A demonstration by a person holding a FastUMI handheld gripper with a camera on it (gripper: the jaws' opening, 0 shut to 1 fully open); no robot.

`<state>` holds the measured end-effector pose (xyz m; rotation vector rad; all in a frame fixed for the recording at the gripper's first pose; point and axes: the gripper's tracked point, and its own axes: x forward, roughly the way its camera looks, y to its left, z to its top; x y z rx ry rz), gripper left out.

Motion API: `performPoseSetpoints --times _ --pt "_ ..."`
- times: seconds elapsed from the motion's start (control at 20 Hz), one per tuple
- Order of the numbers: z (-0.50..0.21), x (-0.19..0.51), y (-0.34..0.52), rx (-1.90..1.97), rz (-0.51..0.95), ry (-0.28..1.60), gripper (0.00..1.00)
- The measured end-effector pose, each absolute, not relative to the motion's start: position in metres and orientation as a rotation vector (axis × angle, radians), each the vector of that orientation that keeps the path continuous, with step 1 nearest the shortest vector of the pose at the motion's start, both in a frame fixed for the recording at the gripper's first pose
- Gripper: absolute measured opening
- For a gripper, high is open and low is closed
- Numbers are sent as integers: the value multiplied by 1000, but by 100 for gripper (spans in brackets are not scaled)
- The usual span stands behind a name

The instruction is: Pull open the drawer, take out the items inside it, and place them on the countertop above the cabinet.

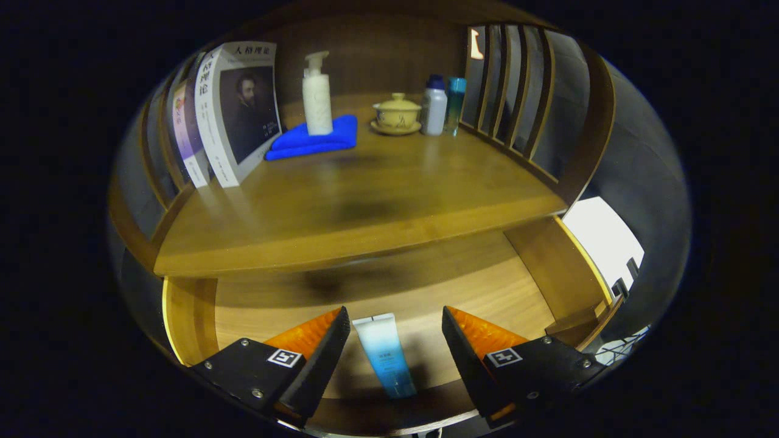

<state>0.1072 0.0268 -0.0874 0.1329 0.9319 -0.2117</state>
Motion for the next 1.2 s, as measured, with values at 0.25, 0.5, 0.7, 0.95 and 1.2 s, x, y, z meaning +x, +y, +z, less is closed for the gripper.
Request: performPoseSetpoints --times 0.25,0.5,0.7,0.95,1.2 --pt "-126 89 44 129 -219 1137 95" --pt "-151 77 60 112 -171 1291 88" --pt "-158 68 60 138 -168 1373 81" --pt "-161 63 62 242 -155 1397 79" --pt "-161 64 60 258 -201 1369 54"
